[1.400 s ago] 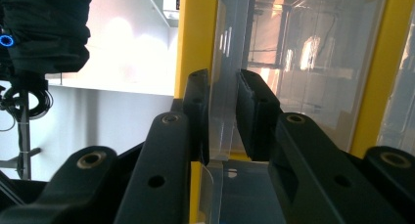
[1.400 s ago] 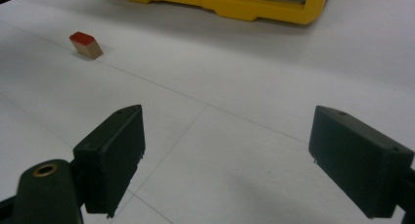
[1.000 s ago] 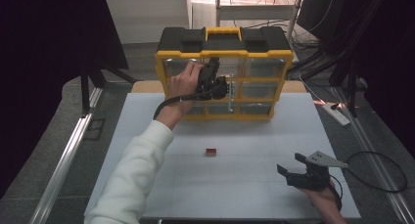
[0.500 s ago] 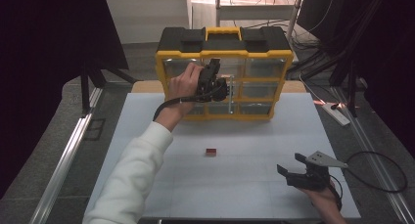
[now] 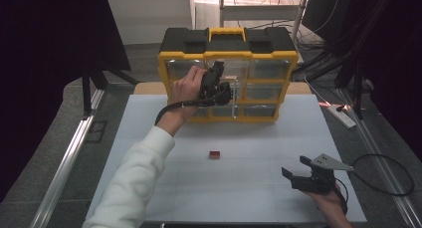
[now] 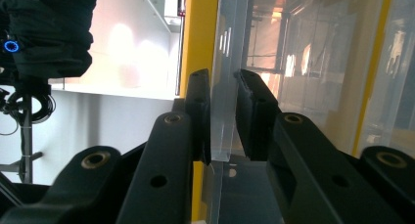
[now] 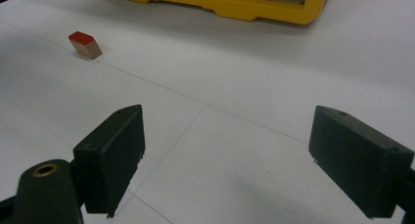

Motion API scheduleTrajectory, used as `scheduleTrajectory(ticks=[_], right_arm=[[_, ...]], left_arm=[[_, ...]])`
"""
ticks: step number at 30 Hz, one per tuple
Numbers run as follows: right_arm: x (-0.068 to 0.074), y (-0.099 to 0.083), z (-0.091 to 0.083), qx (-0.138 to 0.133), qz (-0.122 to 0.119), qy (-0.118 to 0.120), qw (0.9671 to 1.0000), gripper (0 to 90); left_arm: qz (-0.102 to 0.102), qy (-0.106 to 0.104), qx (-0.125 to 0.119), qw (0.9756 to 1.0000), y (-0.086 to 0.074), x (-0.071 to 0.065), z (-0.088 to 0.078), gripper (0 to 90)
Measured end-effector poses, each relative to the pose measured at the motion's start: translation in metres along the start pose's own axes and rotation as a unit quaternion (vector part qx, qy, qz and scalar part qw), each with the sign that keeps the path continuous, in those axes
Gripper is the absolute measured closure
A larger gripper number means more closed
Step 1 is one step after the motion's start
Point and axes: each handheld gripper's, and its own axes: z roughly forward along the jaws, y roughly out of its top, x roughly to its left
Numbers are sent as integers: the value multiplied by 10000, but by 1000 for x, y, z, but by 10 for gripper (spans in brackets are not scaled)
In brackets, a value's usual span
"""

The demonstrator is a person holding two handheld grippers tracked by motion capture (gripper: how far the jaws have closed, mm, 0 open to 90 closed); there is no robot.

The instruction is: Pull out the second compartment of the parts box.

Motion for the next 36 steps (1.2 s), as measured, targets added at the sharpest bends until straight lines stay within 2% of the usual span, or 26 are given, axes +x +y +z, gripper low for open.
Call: scheduleTrajectory(ticks=[8,36], right_arm=[[-1,-1,1,-21,74,24,10000,140],[1,0,2,-37,28,78,10000,140]], left_arm=[[25,-8,-13,10000,0,0,-2,770],[87,1,-41,10000,-1,1,-10,771]])
